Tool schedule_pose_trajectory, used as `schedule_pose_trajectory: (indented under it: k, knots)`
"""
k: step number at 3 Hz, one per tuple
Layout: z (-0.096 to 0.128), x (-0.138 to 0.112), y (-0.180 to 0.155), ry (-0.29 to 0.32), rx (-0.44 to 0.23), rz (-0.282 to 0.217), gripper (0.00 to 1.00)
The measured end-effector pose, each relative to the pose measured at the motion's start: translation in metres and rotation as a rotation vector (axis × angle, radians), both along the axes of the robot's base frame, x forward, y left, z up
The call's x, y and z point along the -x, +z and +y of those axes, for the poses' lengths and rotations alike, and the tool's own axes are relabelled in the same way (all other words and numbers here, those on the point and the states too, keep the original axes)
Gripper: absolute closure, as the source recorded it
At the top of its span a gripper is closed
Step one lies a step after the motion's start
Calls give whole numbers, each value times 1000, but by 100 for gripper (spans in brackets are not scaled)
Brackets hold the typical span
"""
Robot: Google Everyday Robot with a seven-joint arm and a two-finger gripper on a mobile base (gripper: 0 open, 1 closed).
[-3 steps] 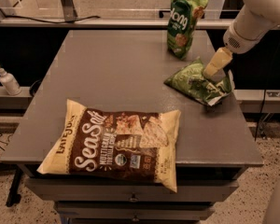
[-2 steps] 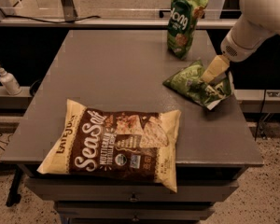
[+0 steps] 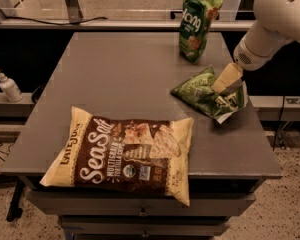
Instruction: Move green jalapeno chip bag near brown chip bag
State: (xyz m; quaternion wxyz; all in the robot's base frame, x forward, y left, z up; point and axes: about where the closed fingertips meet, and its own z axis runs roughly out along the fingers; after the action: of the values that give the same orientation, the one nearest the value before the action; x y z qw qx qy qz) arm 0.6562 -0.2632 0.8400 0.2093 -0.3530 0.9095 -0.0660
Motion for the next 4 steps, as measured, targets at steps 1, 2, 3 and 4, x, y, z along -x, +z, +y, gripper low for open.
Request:
schedule_pose_trajectory:
  k: [1, 2, 3, 4]
  knots:
    - [8, 4, 2, 9, -2, 5, 0]
    - [45, 19, 18, 53, -14, 0, 0]
    - [89, 35, 37, 112, -22, -7, 0]
    - [116, 45, 50, 146, -27, -9, 0]
